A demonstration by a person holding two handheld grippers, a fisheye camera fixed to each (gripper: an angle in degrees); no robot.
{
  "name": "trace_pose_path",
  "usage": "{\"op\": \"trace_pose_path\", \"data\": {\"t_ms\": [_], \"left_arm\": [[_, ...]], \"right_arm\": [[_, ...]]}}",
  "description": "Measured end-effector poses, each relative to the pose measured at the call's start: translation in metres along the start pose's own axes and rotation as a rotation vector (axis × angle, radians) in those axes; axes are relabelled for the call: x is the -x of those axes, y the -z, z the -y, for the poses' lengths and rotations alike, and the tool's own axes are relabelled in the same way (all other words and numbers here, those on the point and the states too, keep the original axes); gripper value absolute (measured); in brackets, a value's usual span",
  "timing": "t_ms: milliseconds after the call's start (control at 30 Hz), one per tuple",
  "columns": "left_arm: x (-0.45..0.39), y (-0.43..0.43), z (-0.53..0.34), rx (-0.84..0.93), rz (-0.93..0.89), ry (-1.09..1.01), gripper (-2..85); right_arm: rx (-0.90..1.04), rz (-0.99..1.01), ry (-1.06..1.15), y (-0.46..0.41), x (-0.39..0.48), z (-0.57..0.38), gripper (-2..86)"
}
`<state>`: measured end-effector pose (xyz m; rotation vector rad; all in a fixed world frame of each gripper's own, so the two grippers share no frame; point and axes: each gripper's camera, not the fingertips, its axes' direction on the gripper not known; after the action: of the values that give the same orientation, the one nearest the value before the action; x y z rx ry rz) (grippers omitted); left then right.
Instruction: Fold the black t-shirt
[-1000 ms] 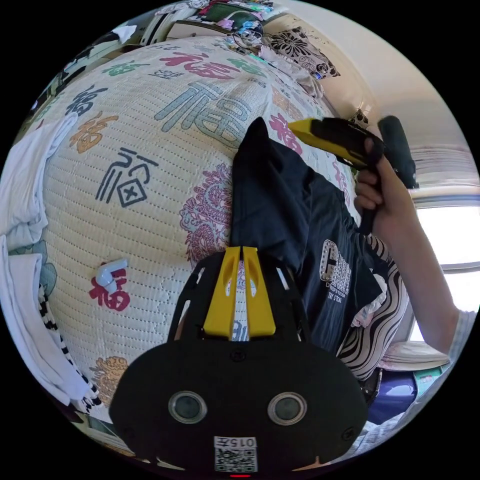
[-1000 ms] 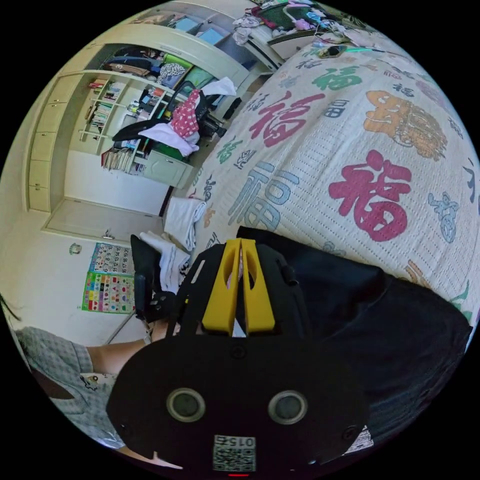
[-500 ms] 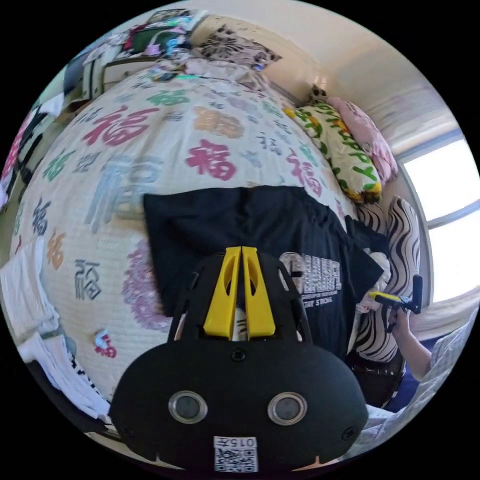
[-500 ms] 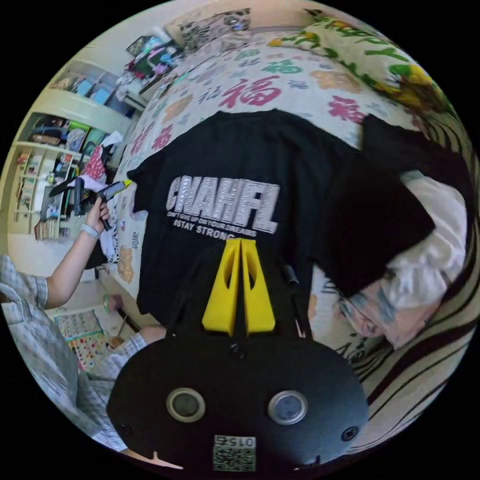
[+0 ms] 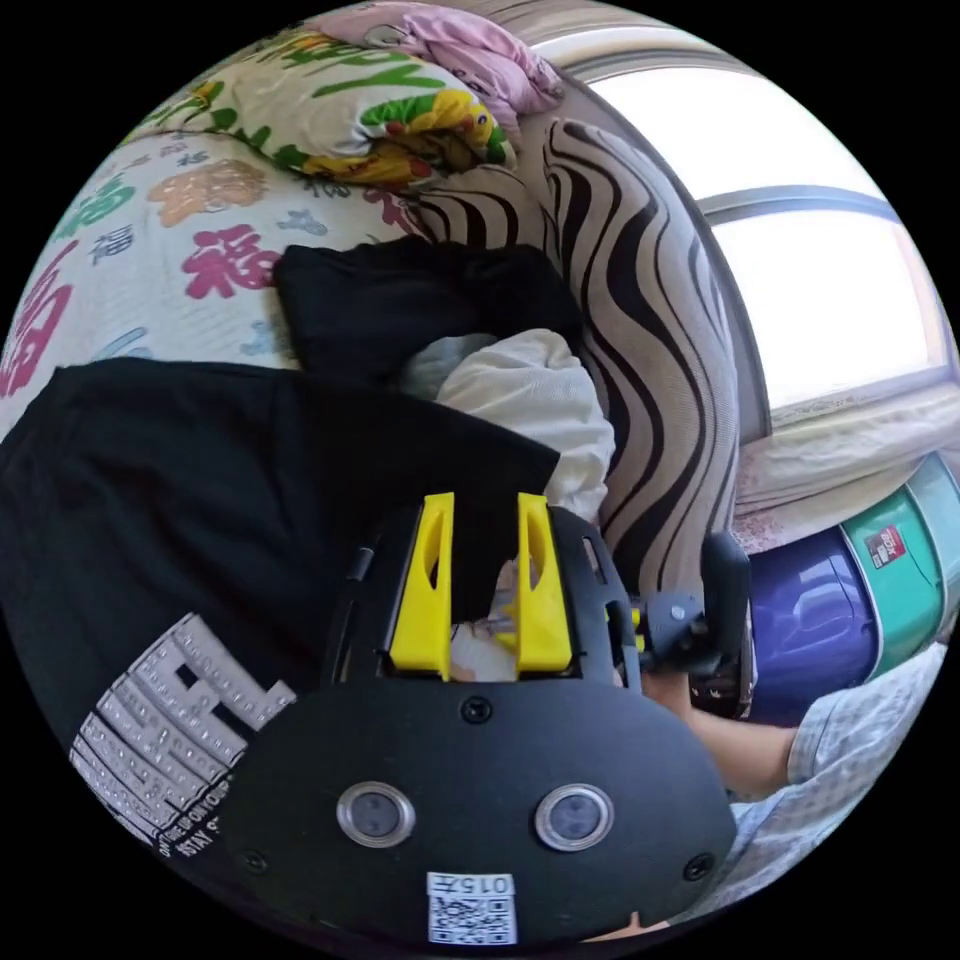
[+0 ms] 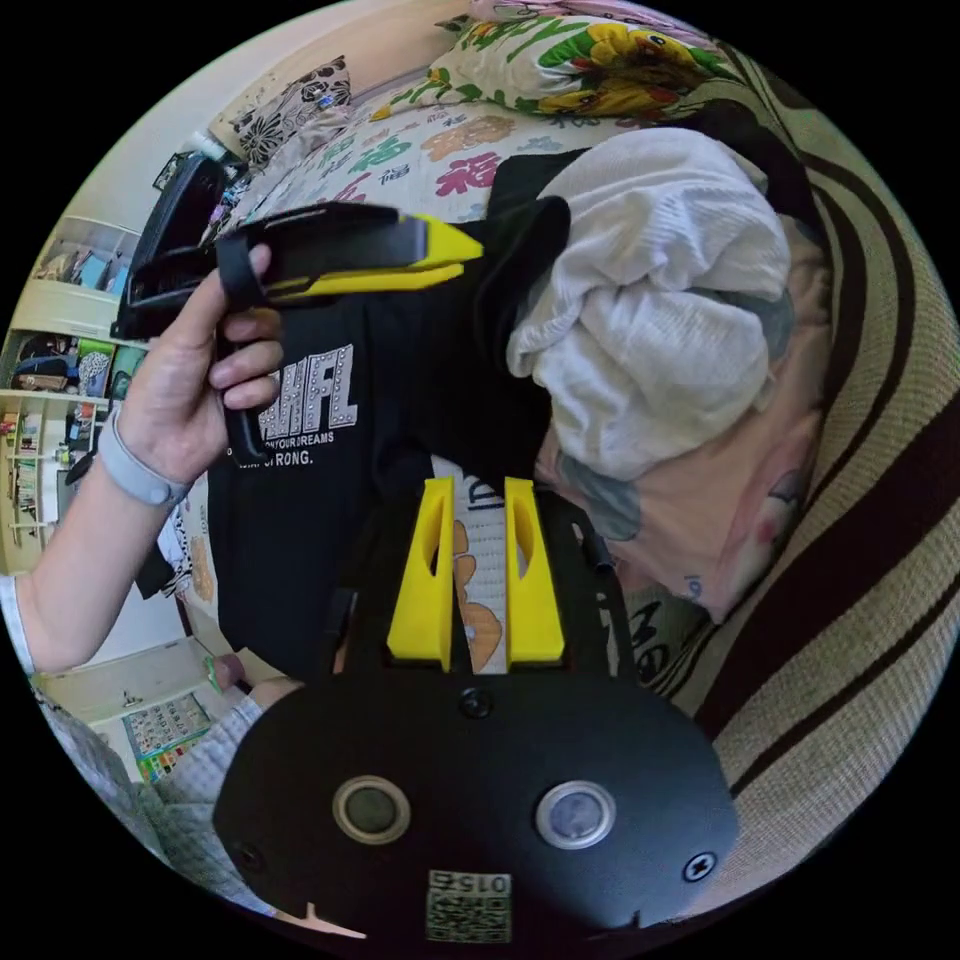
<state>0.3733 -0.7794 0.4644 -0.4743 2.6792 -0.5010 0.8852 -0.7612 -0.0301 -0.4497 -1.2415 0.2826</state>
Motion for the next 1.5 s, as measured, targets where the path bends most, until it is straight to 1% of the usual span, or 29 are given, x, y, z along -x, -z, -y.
{"op": "trace_pose_path", "data": {"t_ms": [67,100,167,233,267,333,433,500,567,600,667,700,767,800,867,933,1000,1067,1167,1233,1300,1367,1500], "left_arm": [[-0.001,-0.043,0.016,0.032,0.016,0.017,8.2],[0.001,-0.05,0.017,0.029,0.015,0.029,8.0],[0.015,-0.061,0.018,-0.059,-0.033,0.087,6.9],[0.028,-0.069,0.017,-0.114,-0.074,0.133,6.3],[0.036,-0.078,0.018,-0.102,-0.093,0.152,6.2],[0.043,-0.084,0.012,-0.106,-0.103,0.146,6.2],[0.047,-0.064,-0.02,-0.188,-0.097,0.101,6.4],[0.051,-0.039,-0.057,-0.258,-0.106,0.073,6.6],[0.07,-0.005,-0.124,-0.29,-0.043,0.118,6.9],[0.078,0.003,-0.143,-0.29,-0.015,0.144,7.0],[0.12,0.034,-0.226,-0.269,0.12,0.301,7.2],[0.132,0.041,-0.249,-0.261,0.151,0.352,7.3],[0.179,0.064,-0.339,-0.205,0.256,0.572,7.8],[0.189,0.068,-0.361,-0.188,0.283,0.623,8.0],[0.218,0.077,-0.442,-0.11,0.392,0.779,8.6],[0.23,0.075,-0.49,-0.078,0.403,0.828,9.1],[0.243,0.064,-0.528,-0.031,0.368,0.878,9.8],[0.247,0.051,-0.555,-0.037,0.309,0.836,9.1],[0.244,0.046,-0.563,-0.036,0.349,0.801,9.2],[0.244,0.044,-0.569,-0.038,0.363,0.79,9.5],[0.248,0.035,-0.576,-0.008,0.346,0.779,10.0],[0.256,0.014,-0.578,0.053,0.349,0.746,10.3],[0.259,-0.016,-0.564,0.143,0.42,0.693,11.1]], "right_arm": [[0.011,-0.001,-0.015,-0.005,-0.009,-0.001,6.1],[0.012,0.019,-0.024,-0.008,-0.016,-0.001,4.2],[-0.002,0.055,-0.03,-0.008,-0.027,-0.002,1.5],[-0.013,0.066,-0.038,-0.006,-0.038,-0.003,0.8],[-0.01,0.079,-0.042,-0.004,-0.045,-0.005,0.7],[-0.001,0.112,-0.028,0.0,-0.052,-0.011,0.8],[0.005,0.17,0.029,0.013,-0.058,-0.03,1.2],[0.012,0.202,0.08,0.022,-0.057,-0.046,1.9],[0.035,0.235,0.112,0.026,-0.054,-0.056,2.6],[0.045,0.257,0.13,0.028,-0.051,-0.059,3.0],[0.052,0.297,0.163,0.029,-0.042,-0.06,3.5],[0.065,0.318,0.191,0.028,-0.034,-0.057,3.8],[0.098,0.325,0.23,0.022,-0.021,-0.051,4.6],[0.13,0.315,0.248,0.016,-0.014,-0.05,5.2],[0.173,0.331,0.277,0.006,-0.005,-0.053,6.1],[0.255,0.352,0.288,-0.007,-0.002,-0.062,7.2],[0.333,0.221,0.257,-0.017,-0.011,-0.084,8.4],[0.343,0.159,0.17,-0.015,-0.031,-0.103,8.7],[0.363,0.153,-0.04,-0.008,-0.075,-0.131,10.3],[0.388,0.107,-0.115,-0.008,-0.092,-0.145,11.0],[0.462,0.11,-0.123,-0.022,-0.098,-0.155,11.4],[0.536,0.106,-0.082,-0.039,-0.092,-0.159,12.1],[0.537,-0.139,-0.019,-0.052,-0.072,-0.163,10.9]]}}
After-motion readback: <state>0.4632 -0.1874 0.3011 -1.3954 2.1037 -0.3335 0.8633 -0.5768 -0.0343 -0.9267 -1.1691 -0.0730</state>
